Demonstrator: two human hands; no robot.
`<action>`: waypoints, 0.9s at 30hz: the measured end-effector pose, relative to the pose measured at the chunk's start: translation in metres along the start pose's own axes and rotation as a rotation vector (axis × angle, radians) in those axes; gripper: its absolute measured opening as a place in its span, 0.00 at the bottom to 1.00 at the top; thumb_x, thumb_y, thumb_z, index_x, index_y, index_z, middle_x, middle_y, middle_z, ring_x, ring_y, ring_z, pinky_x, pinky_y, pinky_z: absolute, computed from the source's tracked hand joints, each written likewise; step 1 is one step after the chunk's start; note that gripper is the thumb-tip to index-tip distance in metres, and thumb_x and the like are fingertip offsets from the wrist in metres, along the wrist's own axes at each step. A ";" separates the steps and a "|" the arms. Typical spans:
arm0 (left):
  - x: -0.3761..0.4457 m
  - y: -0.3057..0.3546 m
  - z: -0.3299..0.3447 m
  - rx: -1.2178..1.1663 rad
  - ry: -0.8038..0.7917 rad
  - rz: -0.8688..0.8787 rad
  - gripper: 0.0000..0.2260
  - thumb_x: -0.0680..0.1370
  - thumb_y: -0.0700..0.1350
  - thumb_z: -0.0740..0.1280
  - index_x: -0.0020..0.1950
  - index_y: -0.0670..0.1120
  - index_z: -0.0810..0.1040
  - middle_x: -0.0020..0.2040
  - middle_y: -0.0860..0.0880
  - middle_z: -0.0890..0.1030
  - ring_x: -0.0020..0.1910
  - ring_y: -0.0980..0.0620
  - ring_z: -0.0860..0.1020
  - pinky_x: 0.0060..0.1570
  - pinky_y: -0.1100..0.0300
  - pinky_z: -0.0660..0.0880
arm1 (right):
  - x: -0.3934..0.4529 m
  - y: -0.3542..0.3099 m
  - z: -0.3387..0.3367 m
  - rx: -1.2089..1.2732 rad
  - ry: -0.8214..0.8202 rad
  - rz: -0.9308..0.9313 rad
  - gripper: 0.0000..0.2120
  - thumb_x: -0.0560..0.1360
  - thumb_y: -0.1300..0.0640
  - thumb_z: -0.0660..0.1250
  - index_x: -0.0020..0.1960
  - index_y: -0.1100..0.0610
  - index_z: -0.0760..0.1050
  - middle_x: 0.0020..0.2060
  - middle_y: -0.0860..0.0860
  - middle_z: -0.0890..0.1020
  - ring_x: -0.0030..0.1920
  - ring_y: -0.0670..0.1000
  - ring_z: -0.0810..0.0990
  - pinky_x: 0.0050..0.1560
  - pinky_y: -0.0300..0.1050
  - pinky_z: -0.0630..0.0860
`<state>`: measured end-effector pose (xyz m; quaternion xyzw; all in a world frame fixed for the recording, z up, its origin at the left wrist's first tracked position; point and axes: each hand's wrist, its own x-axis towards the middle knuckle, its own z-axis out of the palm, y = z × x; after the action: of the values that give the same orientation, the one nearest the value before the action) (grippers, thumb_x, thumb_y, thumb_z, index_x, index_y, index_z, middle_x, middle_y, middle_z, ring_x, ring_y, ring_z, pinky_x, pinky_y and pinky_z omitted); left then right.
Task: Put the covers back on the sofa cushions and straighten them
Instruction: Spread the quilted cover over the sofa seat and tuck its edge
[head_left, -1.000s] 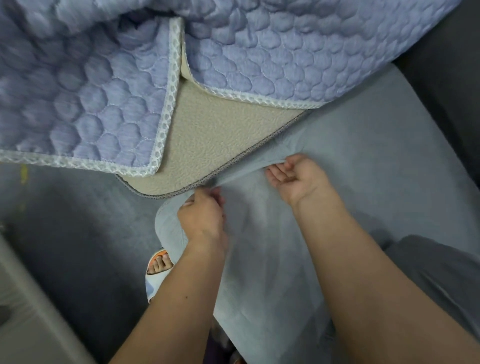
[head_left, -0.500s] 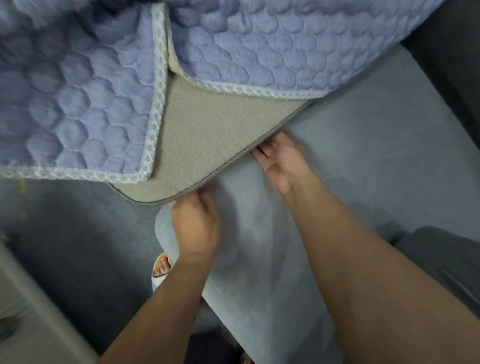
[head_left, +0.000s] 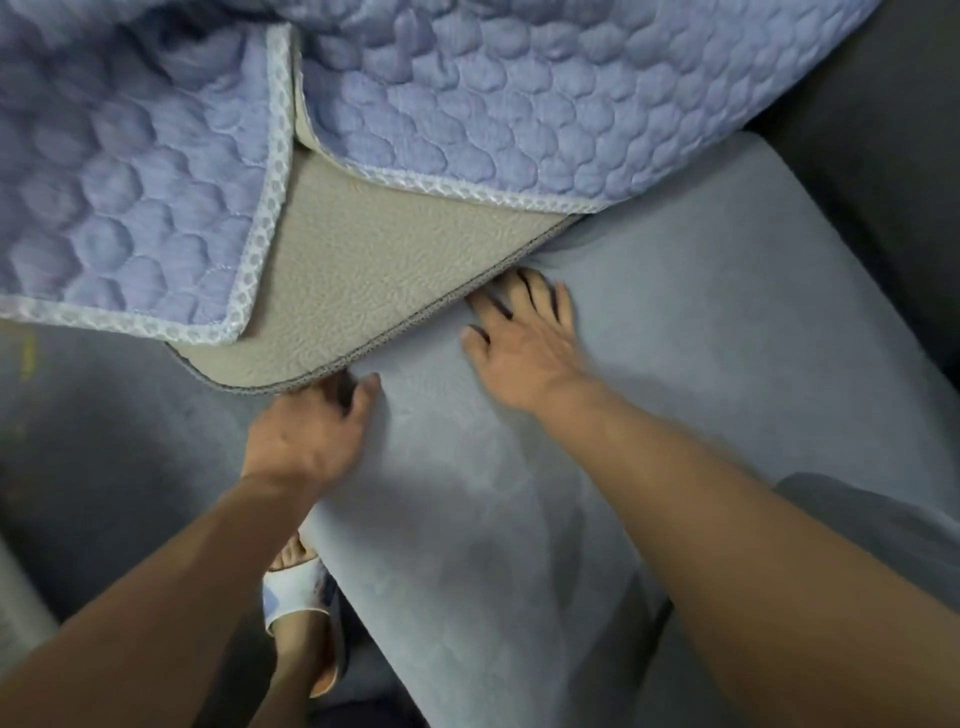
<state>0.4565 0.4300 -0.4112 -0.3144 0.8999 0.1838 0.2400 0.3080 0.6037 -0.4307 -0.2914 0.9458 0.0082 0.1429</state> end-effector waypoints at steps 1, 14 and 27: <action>0.004 0.001 -0.002 -0.020 -0.040 -0.018 0.29 0.81 0.67 0.47 0.60 0.48 0.78 0.60 0.35 0.80 0.61 0.34 0.77 0.59 0.47 0.72 | 0.007 -0.003 0.001 0.021 -0.018 0.016 0.25 0.77 0.39 0.49 0.71 0.45 0.66 0.73 0.52 0.65 0.75 0.56 0.55 0.76 0.61 0.46; 0.013 0.122 0.022 -0.010 0.171 0.305 0.26 0.80 0.52 0.60 0.75 0.41 0.64 0.72 0.40 0.70 0.70 0.39 0.69 0.69 0.47 0.65 | 0.007 0.052 -0.012 0.068 -0.044 -0.398 0.27 0.80 0.45 0.50 0.76 0.55 0.65 0.74 0.51 0.68 0.76 0.55 0.61 0.76 0.55 0.56; 0.066 0.194 0.005 0.040 -0.026 0.033 0.34 0.78 0.70 0.47 0.71 0.48 0.71 0.70 0.41 0.74 0.70 0.41 0.72 0.69 0.48 0.65 | 0.048 0.167 -0.020 -0.095 -0.079 -0.061 0.29 0.80 0.35 0.43 0.79 0.43 0.50 0.80 0.44 0.52 0.79 0.54 0.47 0.77 0.56 0.47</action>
<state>0.2860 0.5432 -0.4161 -0.2923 0.9052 0.1736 0.2550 0.1721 0.7135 -0.4359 -0.3260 0.9287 0.0603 0.1662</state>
